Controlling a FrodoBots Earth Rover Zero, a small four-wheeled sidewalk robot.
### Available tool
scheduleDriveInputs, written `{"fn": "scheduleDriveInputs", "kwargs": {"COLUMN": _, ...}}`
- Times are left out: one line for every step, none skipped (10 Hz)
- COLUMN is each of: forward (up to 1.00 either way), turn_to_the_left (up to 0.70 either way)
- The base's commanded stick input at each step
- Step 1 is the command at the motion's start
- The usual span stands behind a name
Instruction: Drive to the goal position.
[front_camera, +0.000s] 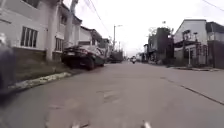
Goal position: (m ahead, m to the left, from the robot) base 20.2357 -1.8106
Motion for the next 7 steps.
{"fn": "scheduleDriveInputs", "kwargs": {"forward": 0.7, "turn_to_the_left": 0.03}}
{"fn": "scheduleDriveInputs", "kwargs": {"forward": 0.7, "turn_to_the_left": 0.0}}
{"fn": "scheduleDriveInputs", "kwargs": {"forward": 0.7, "turn_to_the_left": -0.35}}
{"fn": "scheduleDriveInputs", "kwargs": {"forward": 0.7, "turn_to_the_left": -0.19}}
{"fn": "scheduleDriveInputs", "kwargs": {"forward": 0.7, "turn_to_the_left": -0.03}}
{"fn": "scheduleDriveInputs", "kwargs": {"forward": 0.7, "turn_to_the_left": 0.04}}
{"fn": "scheduleDriveInputs", "kwargs": {"forward": 0.7, "turn_to_the_left": 0.01}}
